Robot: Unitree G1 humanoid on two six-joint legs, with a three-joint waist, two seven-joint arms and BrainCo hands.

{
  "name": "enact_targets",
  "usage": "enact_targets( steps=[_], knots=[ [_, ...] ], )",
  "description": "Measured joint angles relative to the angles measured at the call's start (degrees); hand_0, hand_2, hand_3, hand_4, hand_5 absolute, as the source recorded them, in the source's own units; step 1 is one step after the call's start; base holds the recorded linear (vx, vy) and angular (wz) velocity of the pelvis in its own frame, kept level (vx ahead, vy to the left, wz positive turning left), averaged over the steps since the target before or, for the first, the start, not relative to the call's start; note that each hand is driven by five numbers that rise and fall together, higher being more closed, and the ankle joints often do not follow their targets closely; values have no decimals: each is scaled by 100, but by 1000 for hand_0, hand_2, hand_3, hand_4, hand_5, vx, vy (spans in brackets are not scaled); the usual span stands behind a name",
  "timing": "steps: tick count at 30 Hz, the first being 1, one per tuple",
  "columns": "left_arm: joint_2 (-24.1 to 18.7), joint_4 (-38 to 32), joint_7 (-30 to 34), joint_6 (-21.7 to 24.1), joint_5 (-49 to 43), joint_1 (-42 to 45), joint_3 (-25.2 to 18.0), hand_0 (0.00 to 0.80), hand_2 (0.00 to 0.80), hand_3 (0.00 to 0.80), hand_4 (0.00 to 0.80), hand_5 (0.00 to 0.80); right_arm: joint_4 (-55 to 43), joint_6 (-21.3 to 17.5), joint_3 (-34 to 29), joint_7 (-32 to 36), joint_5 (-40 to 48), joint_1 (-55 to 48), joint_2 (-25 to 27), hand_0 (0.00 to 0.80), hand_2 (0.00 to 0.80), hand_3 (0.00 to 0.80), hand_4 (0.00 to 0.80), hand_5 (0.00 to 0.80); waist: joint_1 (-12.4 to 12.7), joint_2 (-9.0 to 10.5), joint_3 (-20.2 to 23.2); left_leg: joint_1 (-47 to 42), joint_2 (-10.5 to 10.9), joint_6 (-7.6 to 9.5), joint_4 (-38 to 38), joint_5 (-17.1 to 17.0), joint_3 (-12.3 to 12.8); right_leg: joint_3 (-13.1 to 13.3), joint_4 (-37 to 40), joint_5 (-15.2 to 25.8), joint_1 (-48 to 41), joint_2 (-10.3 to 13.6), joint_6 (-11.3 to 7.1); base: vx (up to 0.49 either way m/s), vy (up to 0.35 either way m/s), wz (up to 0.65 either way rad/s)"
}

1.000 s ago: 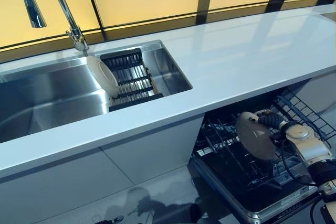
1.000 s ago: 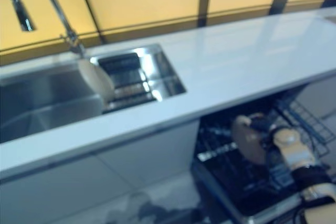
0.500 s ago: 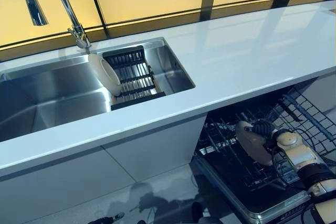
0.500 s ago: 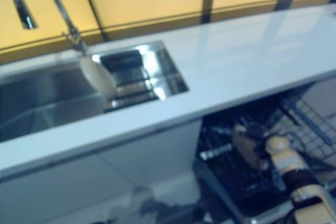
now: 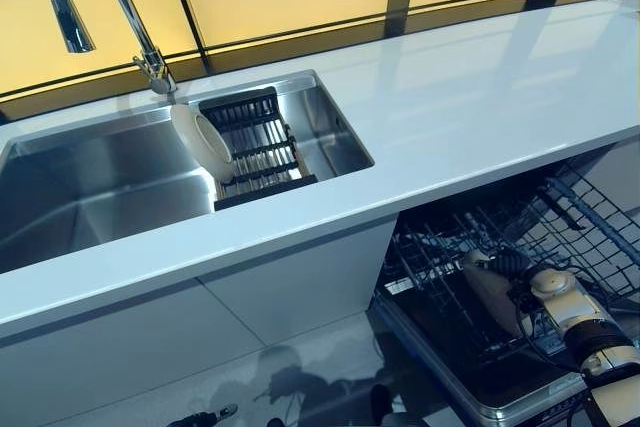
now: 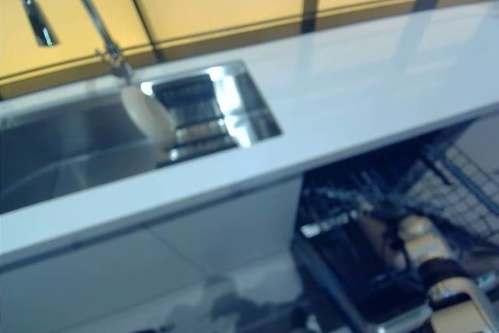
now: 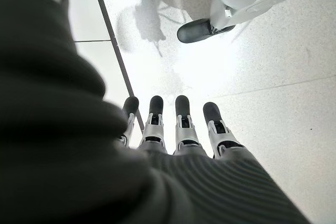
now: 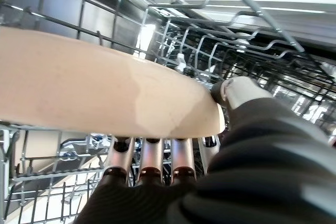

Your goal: Take plates into dishwasher

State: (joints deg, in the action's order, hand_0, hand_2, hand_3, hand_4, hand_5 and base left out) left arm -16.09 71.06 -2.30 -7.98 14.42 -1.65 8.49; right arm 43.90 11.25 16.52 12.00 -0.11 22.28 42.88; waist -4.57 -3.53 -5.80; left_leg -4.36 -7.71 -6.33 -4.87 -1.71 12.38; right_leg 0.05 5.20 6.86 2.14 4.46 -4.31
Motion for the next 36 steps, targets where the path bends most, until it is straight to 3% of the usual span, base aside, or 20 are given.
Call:
enact_targets(
  steps=[13, 14, 15, 29, 36],
  knots=[
    [0, 2, 5, -5, -3, -74, 37, 0, 0, 0, 0, 0, 236, -53, -1, 13, -174, 0, 3, 791, 791, 791, 791, 791, 89, -19, 5, 11, 1, 0, 1, -1, -23, -23, -1, 4, -2, -4, 10, 0, 0, 0],
    [0, 2, 5, -6, -5, -75, 37, 0, 0, 0, 0, 0, 236, -70, -1, 12, -176, 0, 3, 307, 307, 307, 307, 307, 89, -18, 5, 11, 1, 0, 0, -1, -23, -23, -1, 4, -3, -4, 10, 0, 0, 0],
    [0, 2, 5, -6, -5, -76, 37, 0, 0, 0, 0, 0, 236, -72, -1, 17, -176, 0, 5, 0, 0, 0, 0, 0, 88, -17, 5, 11, 1, 0, 0, -1, -23, -23, -2, 4, -3, -6, 10, 0, 0, 0],
    [-5, 1, 3, -14, -6, -83, 32, 0, 0, 0, 0, 0, 170, 46, -40, 36, -205, 0, 168, 0, 0, 0, 0, 0, 79, 122, -6, 10, 5, -1, 0, -1, -24, -22, -3, 3, -5, -12, 8, 0, 0, 0],
    [-25, -3, -3, -46, -4, -79, 25, 0, 0, 0, 0, 0, -258, 336, -436, 192, -11, 23, 1069, 0, 0, 0, 0, 0, 69, 194, -37, 0, 8, -1, 0, -1, -23, -20, -5, 5, -16, -13, 7, 0, 0, 0]
  ],
)
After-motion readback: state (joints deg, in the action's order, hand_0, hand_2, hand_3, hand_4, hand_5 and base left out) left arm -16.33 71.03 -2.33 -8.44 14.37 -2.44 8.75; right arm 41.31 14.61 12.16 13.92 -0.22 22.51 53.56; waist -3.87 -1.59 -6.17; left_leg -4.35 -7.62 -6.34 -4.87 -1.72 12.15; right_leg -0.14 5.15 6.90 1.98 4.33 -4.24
